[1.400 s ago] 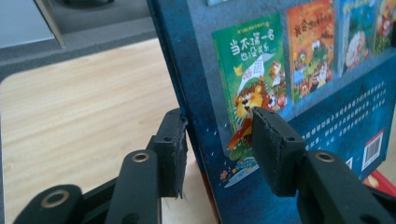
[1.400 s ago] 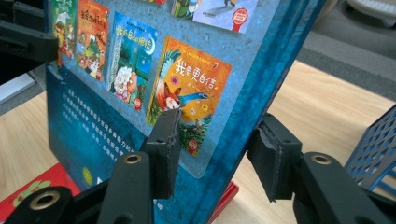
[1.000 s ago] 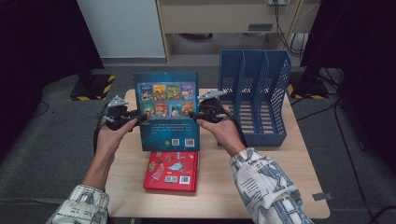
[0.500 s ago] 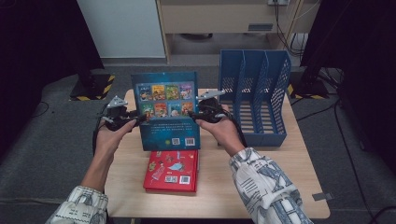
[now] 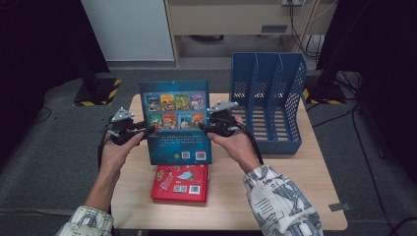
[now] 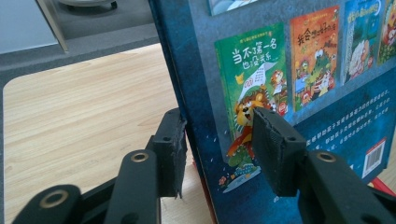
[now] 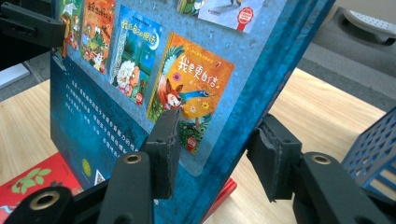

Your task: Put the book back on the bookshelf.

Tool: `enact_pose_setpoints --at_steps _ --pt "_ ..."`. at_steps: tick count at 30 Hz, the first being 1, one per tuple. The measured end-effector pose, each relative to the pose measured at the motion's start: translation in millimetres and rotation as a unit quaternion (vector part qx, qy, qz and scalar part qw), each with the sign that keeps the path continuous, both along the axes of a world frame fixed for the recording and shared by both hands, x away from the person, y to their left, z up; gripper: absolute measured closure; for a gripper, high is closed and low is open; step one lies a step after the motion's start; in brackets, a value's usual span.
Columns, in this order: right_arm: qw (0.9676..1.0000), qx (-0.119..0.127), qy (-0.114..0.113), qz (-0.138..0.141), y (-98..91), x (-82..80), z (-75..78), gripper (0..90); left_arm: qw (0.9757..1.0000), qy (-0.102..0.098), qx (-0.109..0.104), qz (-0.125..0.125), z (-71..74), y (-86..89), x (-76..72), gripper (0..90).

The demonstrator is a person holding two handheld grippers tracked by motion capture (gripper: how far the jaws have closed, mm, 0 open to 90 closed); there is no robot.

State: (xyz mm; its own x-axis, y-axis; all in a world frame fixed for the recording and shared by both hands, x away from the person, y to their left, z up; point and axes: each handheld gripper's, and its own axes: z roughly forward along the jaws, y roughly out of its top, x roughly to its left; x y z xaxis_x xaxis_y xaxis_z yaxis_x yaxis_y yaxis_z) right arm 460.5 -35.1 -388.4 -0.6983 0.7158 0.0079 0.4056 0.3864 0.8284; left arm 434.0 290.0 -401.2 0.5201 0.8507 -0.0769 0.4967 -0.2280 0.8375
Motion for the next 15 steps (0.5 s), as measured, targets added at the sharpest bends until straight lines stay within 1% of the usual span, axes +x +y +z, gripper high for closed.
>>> enact_pose_setpoints --at_steps 3,5,8,11,14,15 --pt "1.0000 0.009 0.000 0.000 -2.1 -3.2 -2.1 54.4 1.0000 -0.003 0.000 -0.002 -1.4 -0.1 -2.8 54.2" --pt "1.0000 0.008 -0.001 0.005 -3.2 -4.3 -2.6 54.5 1.0000 -0.004 -0.001 -0.005 -2.7 0.0 -4.5 54.0" --pt "0.9999 0.011 0.003 0.009 -4.6 -6.6 -3.2 54.6 0.9999 -0.004 0.005 -0.010 -2.8 -0.3 -7.3 53.4" --pt "0.9999 0.009 -0.002 0.009 -4.2 -8.2 -3.7 54.4 0.9999 -0.001 0.010 -0.008 -2.5 -1.4 -6.4 52.9" --pt "0.9999 0.010 0.007 0.007 -4.0 -5.5 -3.8 54.4 0.9999 0.002 0.012 -0.008 -2.1 -1.6 -3.9 52.9" --pt "0.9999 0.009 0.005 0.006 -3.8 -5.0 -4.0 54.5 0.9999 0.001 0.012 -0.008 -2.0 -1.2 -3.4 52.9"
